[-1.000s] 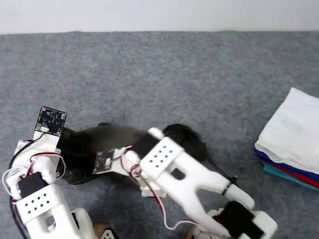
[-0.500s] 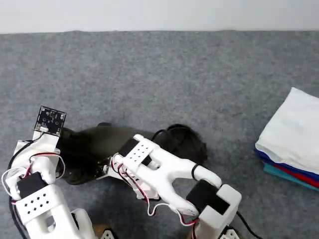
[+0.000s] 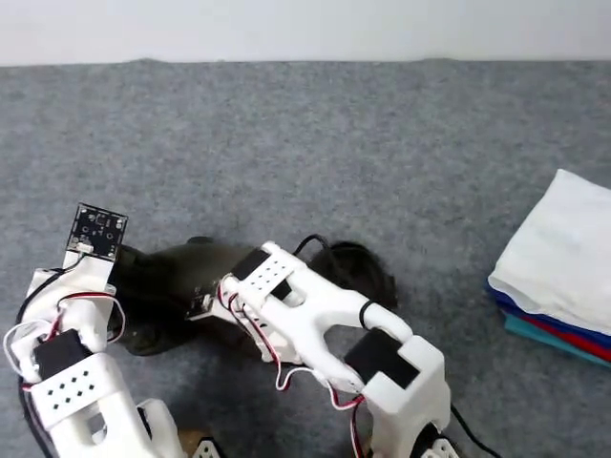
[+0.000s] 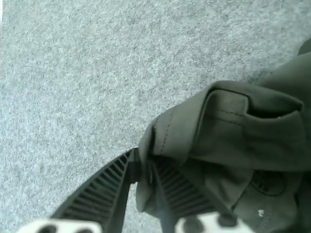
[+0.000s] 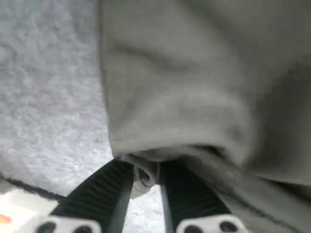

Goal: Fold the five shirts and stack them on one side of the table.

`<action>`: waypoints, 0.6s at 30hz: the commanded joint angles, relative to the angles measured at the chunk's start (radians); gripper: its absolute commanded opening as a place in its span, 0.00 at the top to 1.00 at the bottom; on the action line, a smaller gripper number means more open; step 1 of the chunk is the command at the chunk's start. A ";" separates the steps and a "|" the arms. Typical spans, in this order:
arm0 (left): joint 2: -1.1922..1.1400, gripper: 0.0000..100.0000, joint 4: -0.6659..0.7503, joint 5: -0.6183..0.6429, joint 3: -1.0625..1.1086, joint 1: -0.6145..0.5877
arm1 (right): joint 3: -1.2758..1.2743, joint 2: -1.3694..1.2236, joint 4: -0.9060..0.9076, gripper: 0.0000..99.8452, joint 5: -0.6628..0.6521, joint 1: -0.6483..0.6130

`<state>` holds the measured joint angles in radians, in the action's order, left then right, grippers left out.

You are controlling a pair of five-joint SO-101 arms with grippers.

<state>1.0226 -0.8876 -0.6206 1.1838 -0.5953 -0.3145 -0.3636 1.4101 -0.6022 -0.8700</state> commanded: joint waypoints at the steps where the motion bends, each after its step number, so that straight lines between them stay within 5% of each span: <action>1: 0.015 0.99 0.015 -0.011 -0.010 -0.008 | 0.021 -0.076 0.067 0.99 0.018 -0.007; 5: 0.015 0.99 0.011 -0.005 -0.044 -0.008 | 0.100 0.001 0.148 0.99 0.028 0.010; 10: 0.015 0.99 -0.057 0.150 -0.202 0.000 | 0.215 0.163 0.280 0.99 0.028 0.087; 18: 0.015 0.99 -0.114 0.272 -0.486 0.126 | 0.462 0.452 0.383 0.99 0.026 0.282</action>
<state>1.0226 -0.9996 -0.3751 0.8216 -0.5232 0.0338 -0.0522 1.7507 -0.5854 -0.6613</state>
